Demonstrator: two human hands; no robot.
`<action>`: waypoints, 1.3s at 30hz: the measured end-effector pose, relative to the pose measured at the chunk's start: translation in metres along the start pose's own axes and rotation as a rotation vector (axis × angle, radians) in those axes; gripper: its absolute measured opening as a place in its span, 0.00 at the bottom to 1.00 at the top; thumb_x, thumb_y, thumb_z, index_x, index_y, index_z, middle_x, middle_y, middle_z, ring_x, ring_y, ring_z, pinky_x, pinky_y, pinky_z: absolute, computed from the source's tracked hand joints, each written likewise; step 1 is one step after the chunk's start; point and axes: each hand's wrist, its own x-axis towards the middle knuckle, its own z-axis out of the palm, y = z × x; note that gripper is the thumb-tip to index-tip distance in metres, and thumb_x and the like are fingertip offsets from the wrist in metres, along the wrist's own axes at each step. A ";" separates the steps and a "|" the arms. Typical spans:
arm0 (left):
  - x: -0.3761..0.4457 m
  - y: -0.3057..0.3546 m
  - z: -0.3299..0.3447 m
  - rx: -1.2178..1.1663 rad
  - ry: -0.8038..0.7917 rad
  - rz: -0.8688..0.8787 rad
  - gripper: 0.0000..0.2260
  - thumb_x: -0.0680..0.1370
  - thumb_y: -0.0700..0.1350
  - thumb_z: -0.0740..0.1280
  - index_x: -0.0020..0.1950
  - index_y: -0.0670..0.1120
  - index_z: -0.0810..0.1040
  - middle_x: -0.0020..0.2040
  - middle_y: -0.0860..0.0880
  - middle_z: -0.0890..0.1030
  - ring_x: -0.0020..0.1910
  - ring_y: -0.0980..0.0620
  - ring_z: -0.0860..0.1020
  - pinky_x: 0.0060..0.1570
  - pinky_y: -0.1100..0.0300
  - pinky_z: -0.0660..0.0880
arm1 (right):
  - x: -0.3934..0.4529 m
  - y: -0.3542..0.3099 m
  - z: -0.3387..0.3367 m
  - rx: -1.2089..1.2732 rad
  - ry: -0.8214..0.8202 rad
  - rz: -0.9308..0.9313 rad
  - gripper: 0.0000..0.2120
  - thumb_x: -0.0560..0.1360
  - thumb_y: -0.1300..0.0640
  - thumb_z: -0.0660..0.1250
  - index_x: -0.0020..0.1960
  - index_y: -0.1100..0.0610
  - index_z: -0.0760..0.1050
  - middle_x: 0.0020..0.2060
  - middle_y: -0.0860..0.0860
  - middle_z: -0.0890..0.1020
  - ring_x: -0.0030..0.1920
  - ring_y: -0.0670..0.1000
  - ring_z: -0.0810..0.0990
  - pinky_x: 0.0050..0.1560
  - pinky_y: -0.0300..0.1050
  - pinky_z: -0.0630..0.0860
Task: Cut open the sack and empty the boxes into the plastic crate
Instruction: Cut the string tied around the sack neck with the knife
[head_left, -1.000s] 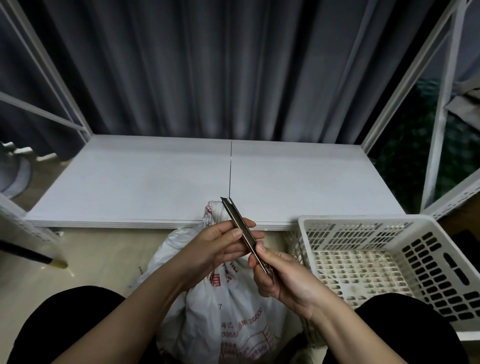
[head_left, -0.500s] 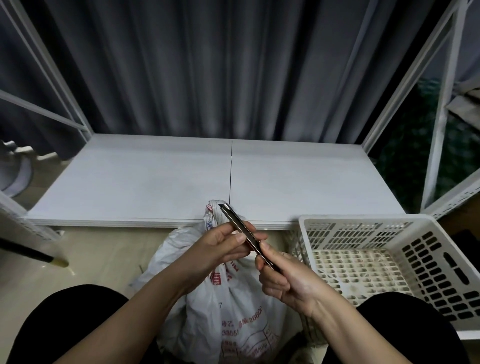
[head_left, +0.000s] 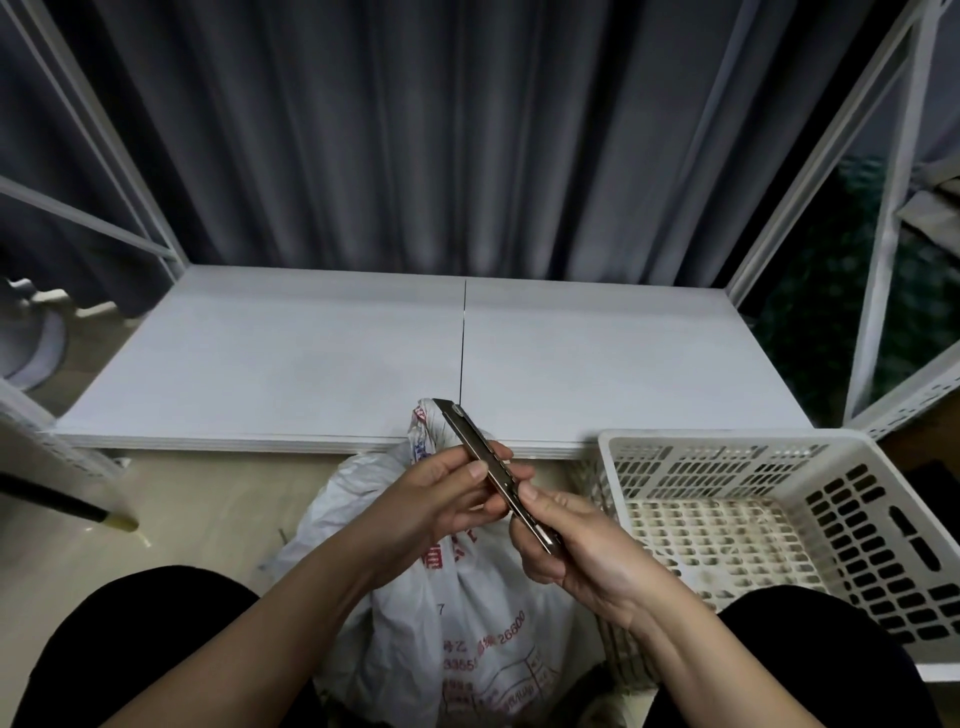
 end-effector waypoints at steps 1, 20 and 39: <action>0.000 0.001 0.001 0.015 -0.005 0.001 0.14 0.77 0.45 0.60 0.61 0.43 0.75 0.59 0.44 0.82 0.57 0.50 0.80 0.54 0.60 0.78 | -0.001 0.001 0.001 -0.014 0.018 -0.001 0.14 0.75 0.52 0.60 0.45 0.63 0.75 0.21 0.50 0.71 0.19 0.43 0.64 0.24 0.35 0.63; -0.001 -0.008 0.002 0.114 0.041 0.023 0.13 0.78 0.46 0.61 0.60 0.43 0.75 0.58 0.37 0.81 0.52 0.50 0.81 0.55 0.61 0.77 | 0.003 0.015 0.010 0.095 0.132 -0.012 0.18 0.73 0.47 0.61 0.44 0.64 0.71 0.15 0.49 0.65 0.16 0.43 0.58 0.23 0.34 0.59; 0.002 -0.004 0.005 -0.112 0.046 0.034 0.12 0.82 0.40 0.55 0.62 0.40 0.73 0.57 0.42 0.83 0.58 0.48 0.81 0.53 0.61 0.78 | 0.000 0.000 -0.010 0.263 -0.236 0.050 0.15 0.81 0.56 0.53 0.57 0.62 0.74 0.26 0.50 0.69 0.25 0.44 0.64 0.30 0.37 0.62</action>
